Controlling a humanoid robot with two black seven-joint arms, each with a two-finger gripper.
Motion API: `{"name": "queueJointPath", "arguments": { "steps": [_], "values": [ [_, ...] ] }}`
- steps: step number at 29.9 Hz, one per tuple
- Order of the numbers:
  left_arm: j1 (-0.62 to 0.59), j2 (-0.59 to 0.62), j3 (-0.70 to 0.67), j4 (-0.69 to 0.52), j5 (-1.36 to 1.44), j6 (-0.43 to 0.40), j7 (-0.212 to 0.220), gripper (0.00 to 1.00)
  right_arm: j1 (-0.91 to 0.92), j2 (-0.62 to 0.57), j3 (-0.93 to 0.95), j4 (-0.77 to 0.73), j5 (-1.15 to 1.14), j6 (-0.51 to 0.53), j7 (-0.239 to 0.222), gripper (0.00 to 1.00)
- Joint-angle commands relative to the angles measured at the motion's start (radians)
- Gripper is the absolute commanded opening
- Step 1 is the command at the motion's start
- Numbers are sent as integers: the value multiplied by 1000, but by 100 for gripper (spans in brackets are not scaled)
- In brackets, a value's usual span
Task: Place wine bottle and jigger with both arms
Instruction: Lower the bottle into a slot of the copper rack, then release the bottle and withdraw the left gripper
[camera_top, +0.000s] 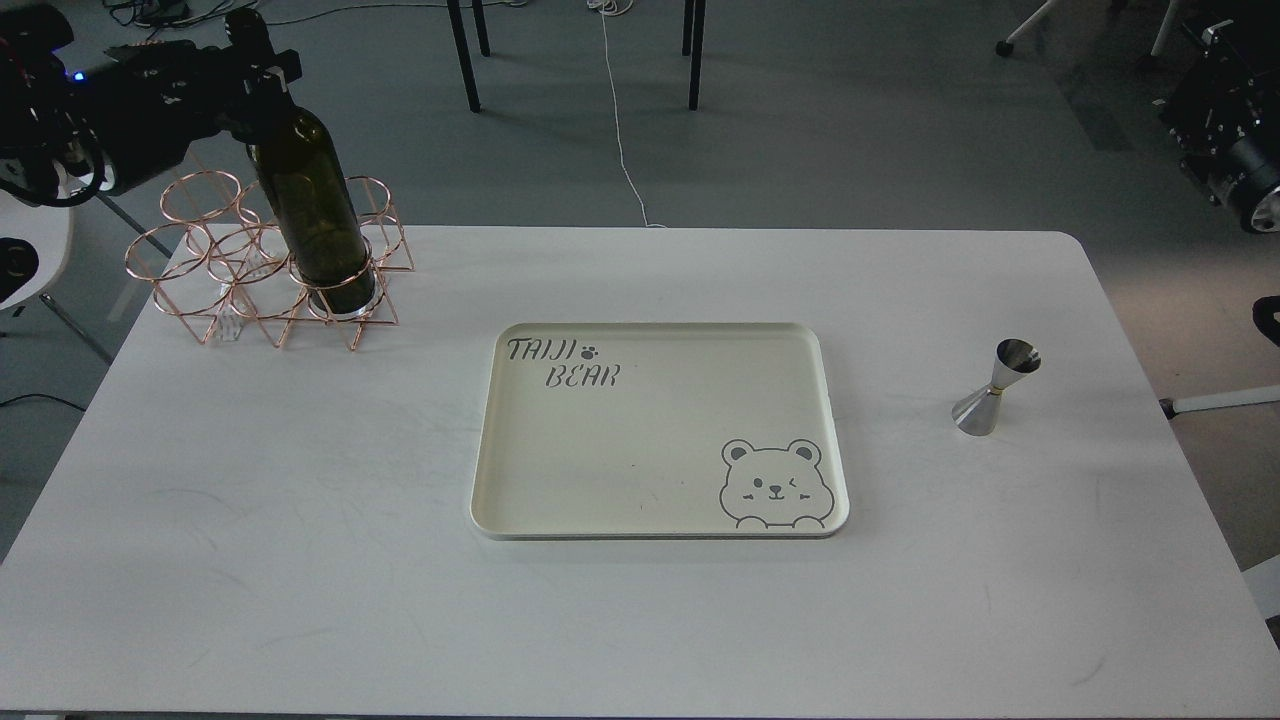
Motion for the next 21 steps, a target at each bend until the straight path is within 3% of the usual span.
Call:
{"name": "queueJointPath", "arguments": {
  "steps": [1, 6, 12, 15, 17, 21],
  "values": [
    [29, -15, 2, 20, -3, 2, -2, 30, 0, 1, 1, 0, 0, 0, 0, 97],
    [41, -15, 2, 36, -30, 4, 0, 36, 0, -1, 1, 0, 0, 0, 0, 97],
    [40, -18, 2, 37, -32, 4, 3, 56, 0, 1, 1, 0, 0, 0, 0, 97],
    [40, -18, -1, 37, -32, 4, 4, 73, 0, -1, 1, 0, 0, 0, 0, 97],
    [38, -18, -11, 37, -39, 4, 4, 78, 2, -1, 1, 0, 0, 0, 0, 97],
    [26, -15, -18, 39, -171, 4, 3, 93, 2, -2, 1, 0, 0, 0, 0, 97]
  ]
}}
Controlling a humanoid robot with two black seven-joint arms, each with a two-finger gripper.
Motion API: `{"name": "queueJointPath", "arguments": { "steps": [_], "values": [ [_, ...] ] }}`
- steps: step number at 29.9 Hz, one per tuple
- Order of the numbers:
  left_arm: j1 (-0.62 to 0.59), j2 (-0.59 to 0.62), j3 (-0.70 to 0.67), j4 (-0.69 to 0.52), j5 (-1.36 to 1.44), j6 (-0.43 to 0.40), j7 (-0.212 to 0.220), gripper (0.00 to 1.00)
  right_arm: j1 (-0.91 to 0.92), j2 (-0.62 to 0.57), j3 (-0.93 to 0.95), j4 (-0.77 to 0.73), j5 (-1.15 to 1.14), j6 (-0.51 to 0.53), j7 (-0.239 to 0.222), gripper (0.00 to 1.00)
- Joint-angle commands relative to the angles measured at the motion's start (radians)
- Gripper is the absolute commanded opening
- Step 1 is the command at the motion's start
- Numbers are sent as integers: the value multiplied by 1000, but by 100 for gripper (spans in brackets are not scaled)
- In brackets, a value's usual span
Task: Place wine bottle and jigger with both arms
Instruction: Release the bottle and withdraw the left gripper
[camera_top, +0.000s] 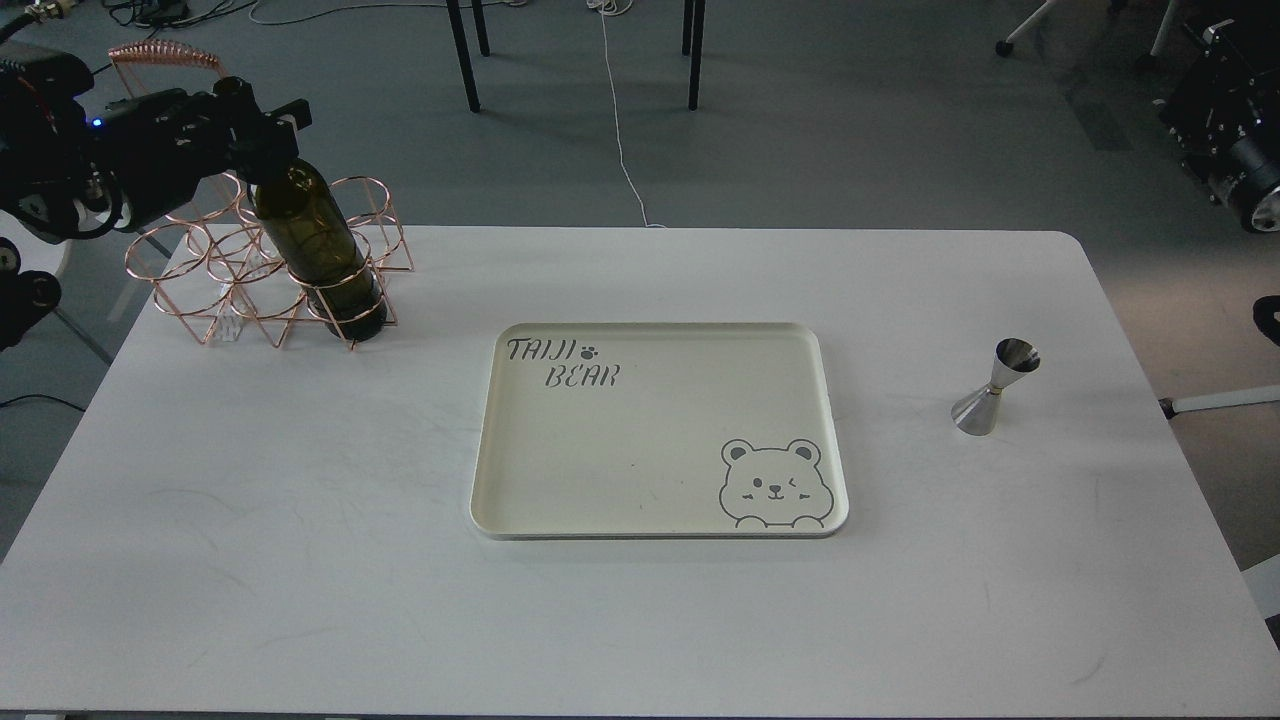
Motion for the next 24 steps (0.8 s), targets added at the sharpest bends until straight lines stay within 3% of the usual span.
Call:
{"name": "queueJointPath", "arguments": {
  "steps": [1, 12, 17, 20, 24],
  "values": [
    [-12, 8, -7, 3, -143, 0, -3, 95, 1, -3, 0, 0, 0, 0, 0, 97],
    [-35, 81, -13, 12, -813, -2, -18, 98, 3, -8, 7, 0, 2, -11, 0, 98],
    [-12, 106, -10, 14, -997, -15, -78, 98, -2, -3, 58, -40, 2, -37, 0, 99],
    [15, 115, -10, 17, -1123, -43, -100, 98, -6, -1, 82, -75, 9, -31, 0, 99],
    [54, 107, -10, 75, -1348, -129, -100, 98, -51, 2, 81, -104, 180, -15, 0, 99]
  ]
}}
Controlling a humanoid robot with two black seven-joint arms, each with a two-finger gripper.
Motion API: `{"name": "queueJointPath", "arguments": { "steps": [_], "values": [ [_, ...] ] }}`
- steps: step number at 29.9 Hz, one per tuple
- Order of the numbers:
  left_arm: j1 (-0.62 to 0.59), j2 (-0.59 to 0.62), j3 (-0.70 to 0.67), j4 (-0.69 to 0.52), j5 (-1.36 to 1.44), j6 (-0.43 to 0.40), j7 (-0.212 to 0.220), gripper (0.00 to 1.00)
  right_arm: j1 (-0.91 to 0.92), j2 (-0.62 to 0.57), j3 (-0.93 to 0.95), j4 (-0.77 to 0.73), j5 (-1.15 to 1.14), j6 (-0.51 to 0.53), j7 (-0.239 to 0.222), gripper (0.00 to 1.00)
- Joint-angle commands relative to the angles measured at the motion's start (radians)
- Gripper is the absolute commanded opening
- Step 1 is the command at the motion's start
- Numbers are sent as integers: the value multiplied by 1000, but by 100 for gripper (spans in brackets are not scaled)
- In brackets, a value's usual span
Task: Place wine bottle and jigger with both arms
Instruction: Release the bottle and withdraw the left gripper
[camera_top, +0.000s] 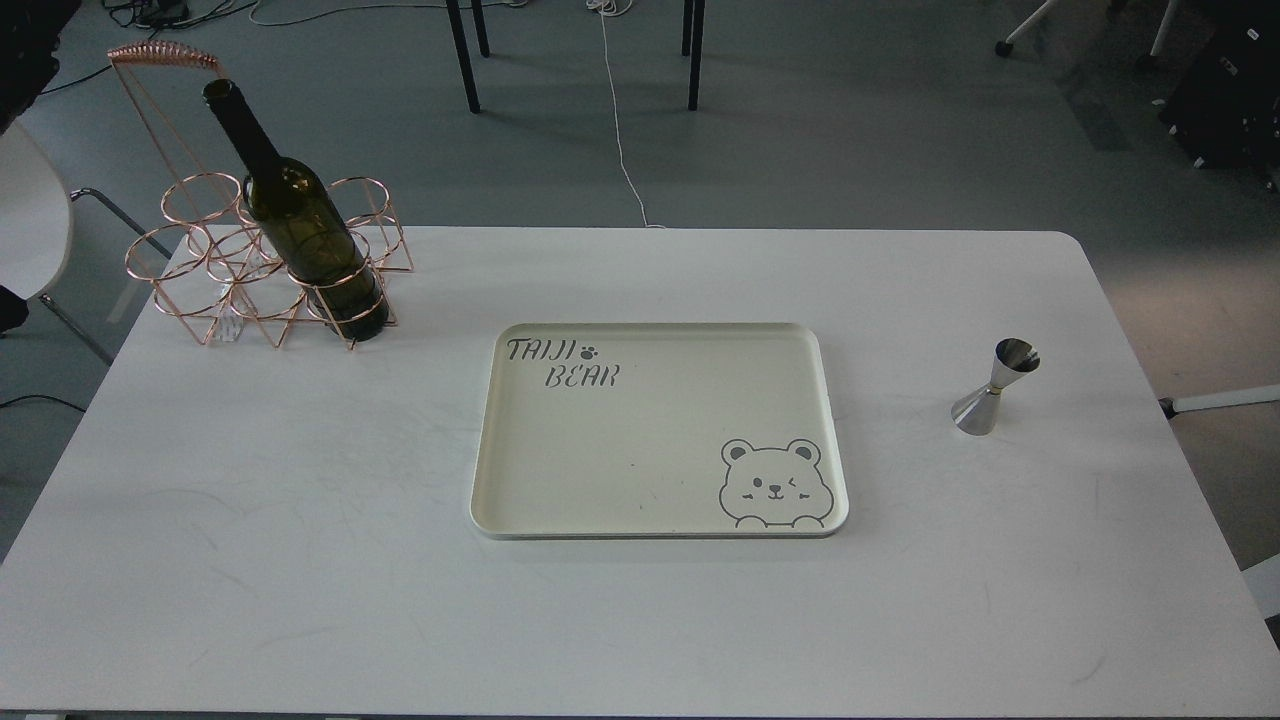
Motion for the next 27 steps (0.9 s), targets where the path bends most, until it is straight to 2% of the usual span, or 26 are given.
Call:
{"name": "queueJointPath", "arguments": {
  "steps": [1, 7, 10, 14, 19, 27],
  "values": [
    [31, -11, 2, 61, -193, -90, -2, 98, -50, 1, -6, -14, 176, 12, 0, 99],
    [122, -35, -3, 140, -465, -250, -1, 98, -87, 3, -3, -16, 325, 61, -13, 99],
    [183, -41, -3, 141, -665, -294, -1, 98, -104, 3, 2, -16, 430, 65, -71, 99],
    [237, -67, -3, 146, -793, -311, -1, 98, -121, 3, 3, -16, 585, 97, -146, 99],
    [275, -124, -41, 201, -812, -354, -1, 98, -155, 4, 5, -16, 707, 184, -153, 99],
    [309, -156, -126, 203, -816, -376, 7, 98, -202, 49, 28, -16, 730, 201, -147, 99]
  ]
}}
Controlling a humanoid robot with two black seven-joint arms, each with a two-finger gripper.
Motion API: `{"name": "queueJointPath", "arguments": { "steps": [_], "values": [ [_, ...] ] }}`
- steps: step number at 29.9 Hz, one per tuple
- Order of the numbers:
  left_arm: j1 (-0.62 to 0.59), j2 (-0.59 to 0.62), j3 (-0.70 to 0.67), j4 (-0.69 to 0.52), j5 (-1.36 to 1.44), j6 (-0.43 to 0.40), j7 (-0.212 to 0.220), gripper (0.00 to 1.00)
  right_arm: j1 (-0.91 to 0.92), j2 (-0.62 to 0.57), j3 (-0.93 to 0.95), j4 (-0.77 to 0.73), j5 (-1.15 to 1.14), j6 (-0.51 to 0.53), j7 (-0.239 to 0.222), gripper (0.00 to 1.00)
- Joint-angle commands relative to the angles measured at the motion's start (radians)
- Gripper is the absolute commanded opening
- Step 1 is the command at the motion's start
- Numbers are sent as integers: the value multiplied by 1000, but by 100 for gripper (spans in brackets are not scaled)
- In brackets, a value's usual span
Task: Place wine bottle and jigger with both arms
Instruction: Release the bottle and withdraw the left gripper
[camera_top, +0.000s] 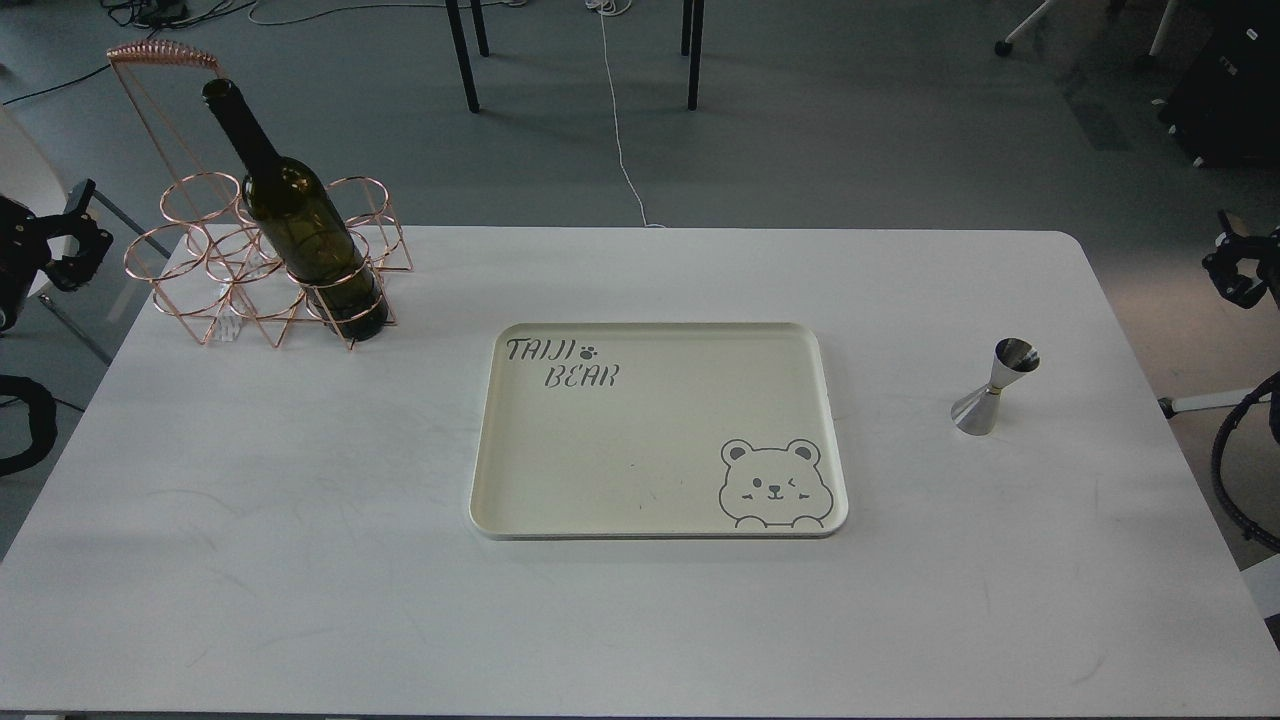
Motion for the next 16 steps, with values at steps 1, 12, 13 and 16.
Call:
{"name": "queueJointPath", "arguments": {
  "steps": [1, 12, 13, 16],
  "values": [
    [4, -9, -14, -8, 0, -5, 2, 98, -22, 16, 16, 1, 1, 9, 6, 99],
    [18, -46, -35, -2, 1, -20, 3, 98, -38, 35, 51, -33, -2, 25, 12, 99],
    [21, -47, -35, -2, 3, -20, 3, 98, -36, 42, 50, -42, -5, 35, 14, 99],
    [25, -46, -35, -7, 4, -24, 3, 98, -27, 52, 45, -61, -10, 80, 14, 99]
  ]
}}
